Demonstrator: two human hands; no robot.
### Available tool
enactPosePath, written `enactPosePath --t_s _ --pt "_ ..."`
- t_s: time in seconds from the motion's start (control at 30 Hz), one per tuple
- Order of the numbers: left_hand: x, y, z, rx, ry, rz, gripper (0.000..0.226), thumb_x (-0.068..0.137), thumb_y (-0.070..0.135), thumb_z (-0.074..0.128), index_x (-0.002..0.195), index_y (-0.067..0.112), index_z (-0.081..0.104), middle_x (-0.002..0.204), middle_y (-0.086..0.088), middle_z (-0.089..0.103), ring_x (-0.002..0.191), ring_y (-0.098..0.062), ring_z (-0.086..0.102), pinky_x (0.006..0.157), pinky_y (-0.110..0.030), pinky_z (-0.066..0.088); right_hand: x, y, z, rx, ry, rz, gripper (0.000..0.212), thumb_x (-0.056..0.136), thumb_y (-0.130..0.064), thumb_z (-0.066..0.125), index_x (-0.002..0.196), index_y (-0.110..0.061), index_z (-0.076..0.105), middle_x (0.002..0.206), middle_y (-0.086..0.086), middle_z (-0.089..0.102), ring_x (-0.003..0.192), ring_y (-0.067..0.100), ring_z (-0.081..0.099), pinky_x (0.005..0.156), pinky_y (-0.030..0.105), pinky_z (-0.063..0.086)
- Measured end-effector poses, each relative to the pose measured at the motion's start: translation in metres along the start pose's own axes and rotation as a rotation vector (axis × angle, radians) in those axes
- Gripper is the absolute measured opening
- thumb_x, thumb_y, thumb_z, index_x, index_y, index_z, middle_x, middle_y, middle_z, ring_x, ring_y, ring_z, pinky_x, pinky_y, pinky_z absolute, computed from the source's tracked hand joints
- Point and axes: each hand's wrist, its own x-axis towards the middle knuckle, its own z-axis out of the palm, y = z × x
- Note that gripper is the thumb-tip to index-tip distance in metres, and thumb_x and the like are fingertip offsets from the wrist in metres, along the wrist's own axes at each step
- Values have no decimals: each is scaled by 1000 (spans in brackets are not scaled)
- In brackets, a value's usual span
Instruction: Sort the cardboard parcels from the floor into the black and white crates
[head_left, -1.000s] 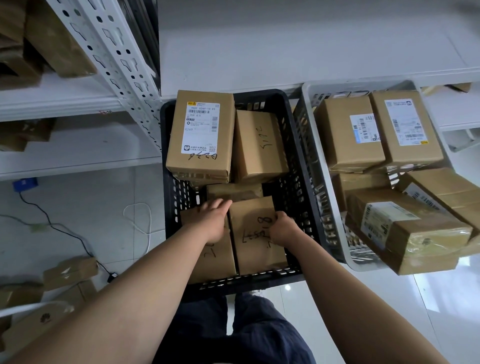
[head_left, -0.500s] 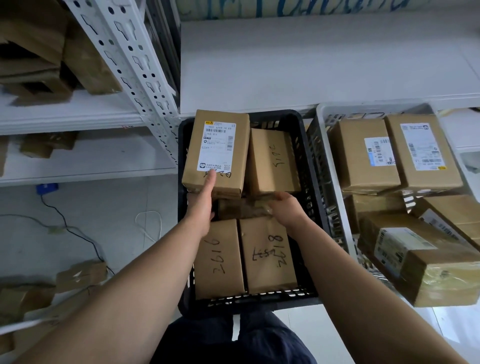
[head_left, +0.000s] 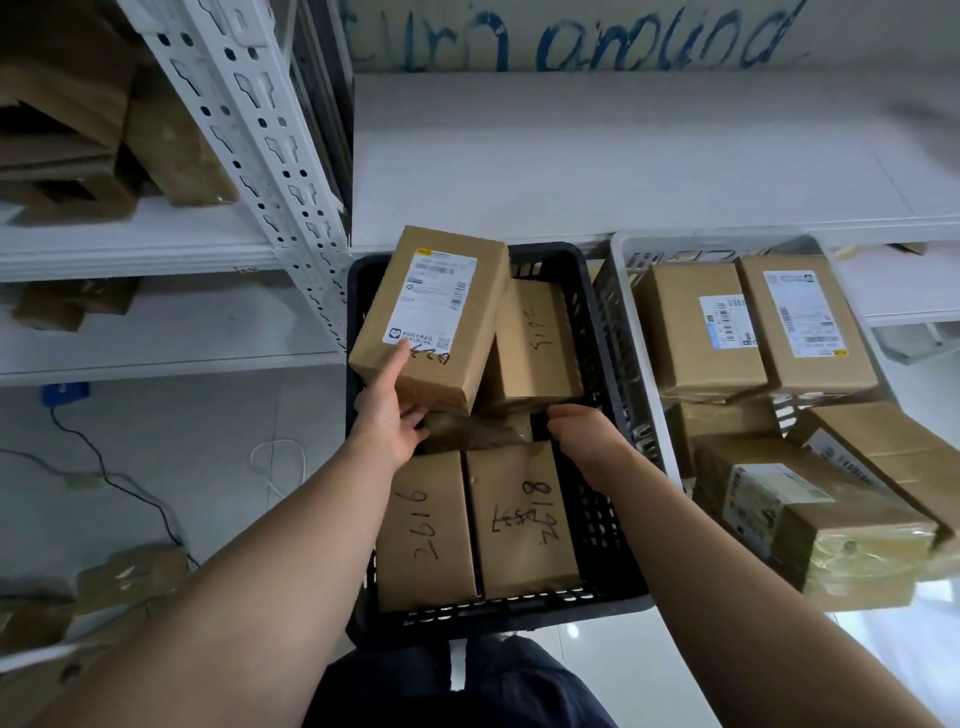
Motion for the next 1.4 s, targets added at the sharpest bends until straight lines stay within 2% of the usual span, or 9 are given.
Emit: enactPosePath --t_s 0.07,0.23,0.4,0.63,0.73,0.93,1.13,1.3,1.4 --pt "-10 6 1 9 -38 29 99 51 51 88 136 27 44 126 -10 60 114 -31 58 96 -54 47 0 -3 2 40 4 -56 22 98 -6 44 99 -15 63 88 4 62 75 13 59 55 19 48" --pt "-35 27 -2 222 -141 137 53 81 42 68 129 23 56 121 -8 67 102 -25 64 82 -42 54 -7 -23 -6 422 38 -113 31 101 -47 38 97 -24 59 93 2 65 91 17 62 72 27 47" --pt "-52 35 -16 381 -216 78 46 85 46 61 121 18 65 112 -12 72 92 -26 66 80 -36 52 -15 -20 -26 389 -147 -76 65 85 -69 48 127 -22 63 118 10 69 109 27 63 90 41 50" --pt "-60 8 -28 469 -196 -23 34 91 42 54 106 16 70 97 -11 73 83 -26 66 76 -33 50 -27 3 -30 259 -264 43 53 80 -55 66 117 -18 69 119 18 68 103 33 64 98 50 50" --pt "-60 -1 -31 488 -180 -43 37 92 41 52 111 15 70 108 -15 72 86 -27 66 77 -34 49 -31 12 -28 299 -272 66 48 85 -51 63 117 -15 69 117 18 69 98 32 65 96 50 51" --pt "-63 -3 -30 558 -168 -80 46 81 59 62 111 25 68 109 -11 72 105 -31 63 98 -52 45 -28 19 -24 416 -264 63 43 91 -52 55 117 -20 68 115 11 71 97 27 66 92 46 51" --pt "-59 21 -21 436 -42 98 52 80 65 59 116 28 61 114 -8 66 108 -27 59 94 -51 48 -9 0 -14 541 -151 32 71 93 -56 51 145 -8 42 137 22 52 129 33 49 112 44 36" --pt "-42 41 -6 273 -1 185 63 79 65 62 128 27 54 121 -5 65 109 -26 61 72 -41 50 15 -9 -3 483 19 126 36 101 -25 50 125 1 54 111 19 63 103 28 62 95 35 50" --pt "-31 42 5 248 9 197 64 81 67 59 128 25 54 119 -6 66 109 -27 62 83 -45 51 35 -8 8 493 81 151 39 101 -13 46 134 8 48 78 9 51 65 15 49 70 31 50"
